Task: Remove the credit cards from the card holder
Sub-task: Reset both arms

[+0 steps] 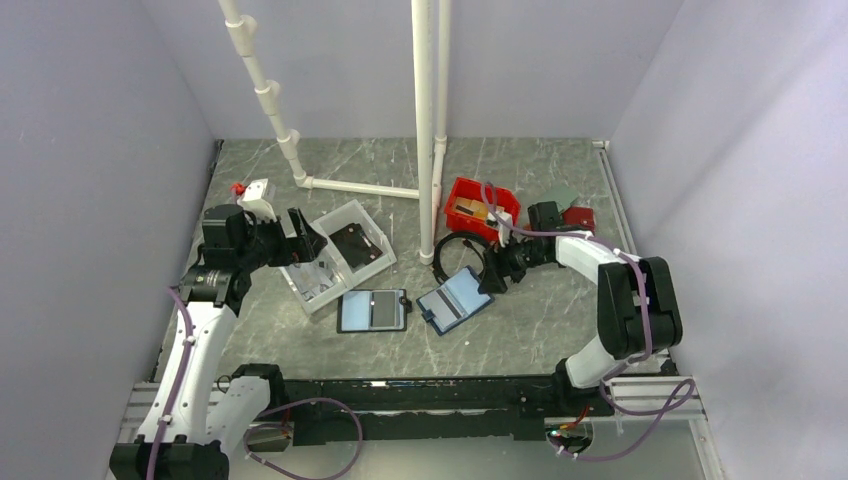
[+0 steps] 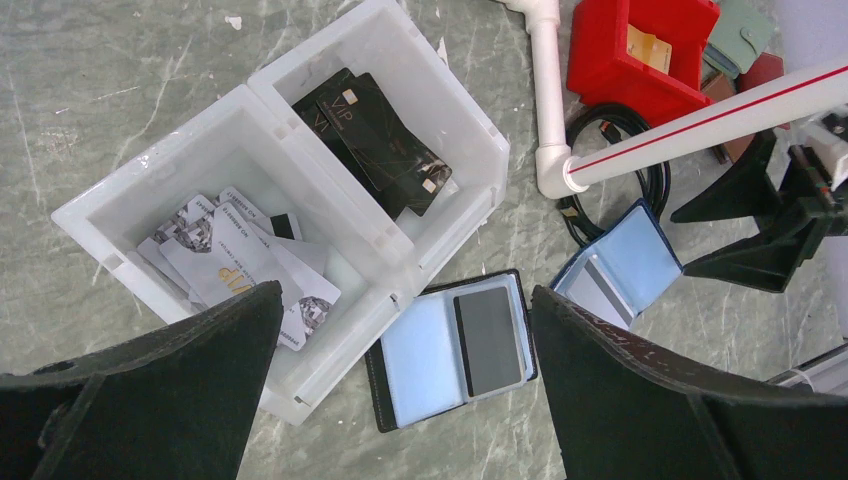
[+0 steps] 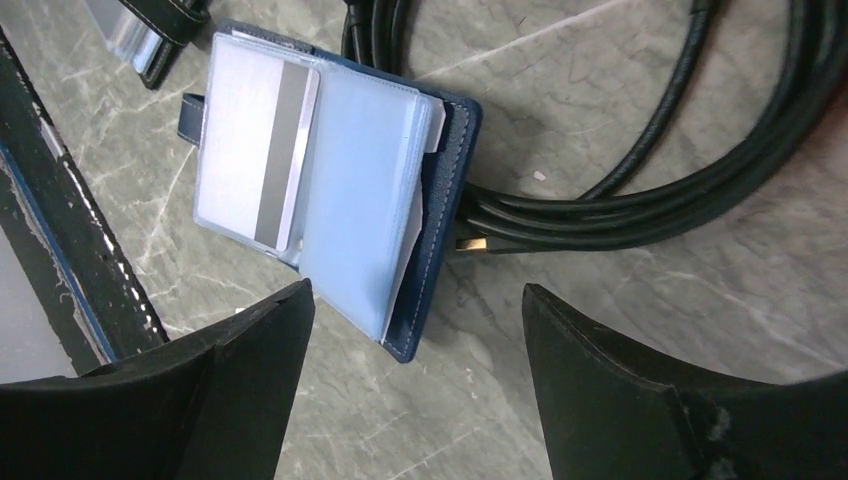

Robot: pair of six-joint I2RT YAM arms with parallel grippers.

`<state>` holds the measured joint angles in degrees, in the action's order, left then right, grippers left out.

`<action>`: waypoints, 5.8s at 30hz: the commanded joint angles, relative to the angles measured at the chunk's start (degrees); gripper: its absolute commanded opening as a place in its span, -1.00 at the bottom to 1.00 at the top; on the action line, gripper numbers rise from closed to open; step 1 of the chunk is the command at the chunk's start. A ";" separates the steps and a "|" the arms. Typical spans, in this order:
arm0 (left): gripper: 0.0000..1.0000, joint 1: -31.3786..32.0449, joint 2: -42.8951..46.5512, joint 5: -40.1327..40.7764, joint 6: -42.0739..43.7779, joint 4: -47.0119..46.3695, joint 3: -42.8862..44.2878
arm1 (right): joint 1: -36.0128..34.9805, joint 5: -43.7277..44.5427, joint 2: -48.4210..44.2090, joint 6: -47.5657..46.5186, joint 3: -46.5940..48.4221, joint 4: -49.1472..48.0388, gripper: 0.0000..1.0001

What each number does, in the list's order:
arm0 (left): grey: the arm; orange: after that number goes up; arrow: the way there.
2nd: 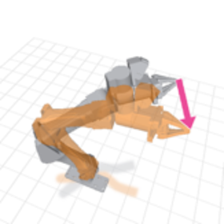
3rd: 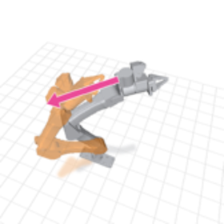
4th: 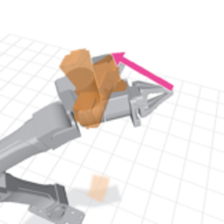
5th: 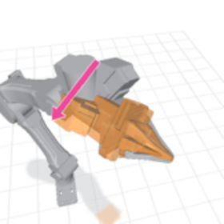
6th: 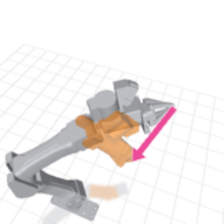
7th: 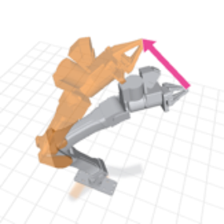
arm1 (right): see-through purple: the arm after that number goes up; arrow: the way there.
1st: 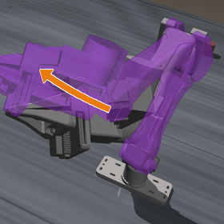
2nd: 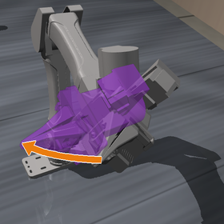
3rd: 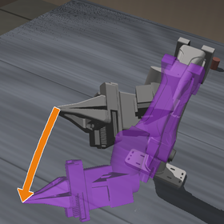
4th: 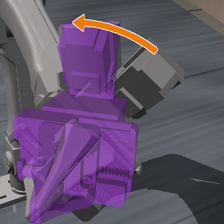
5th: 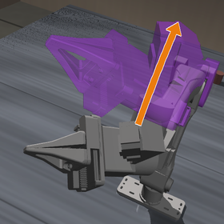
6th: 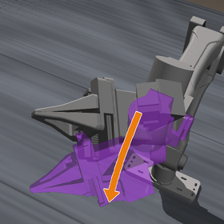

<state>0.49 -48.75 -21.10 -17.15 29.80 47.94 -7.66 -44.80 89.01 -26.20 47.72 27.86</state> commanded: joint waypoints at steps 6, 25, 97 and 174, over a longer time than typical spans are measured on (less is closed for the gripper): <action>0.99 -0.32 -0.19 0.47 1.92 -1.34 0.13 | -3.40 3.27 5.32 1.55 4.21 1.65 0.51; 0.99 -1.70 2.21 0.90 1.99 -1.08 0.14 | 6.65 4.41 -10.05 -8.89 8.72 11.82 0.53; 0.99 -1.67 4.72 2.54 2.13 -0.75 0.22 | 27.55 -4.01 -36.17 36.74 7.92 -14.59 0.99; 0.98 -1.72 4.68 2.79 2.31 -0.70 0.13 | 27.67 -3.81 -36.19 38.41 7.50 -14.48 0.99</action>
<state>-0.99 -44.80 -18.11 -16.58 29.98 47.94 19.70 -48.51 53.87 11.22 54.89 15.79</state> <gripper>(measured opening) 0.992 0.994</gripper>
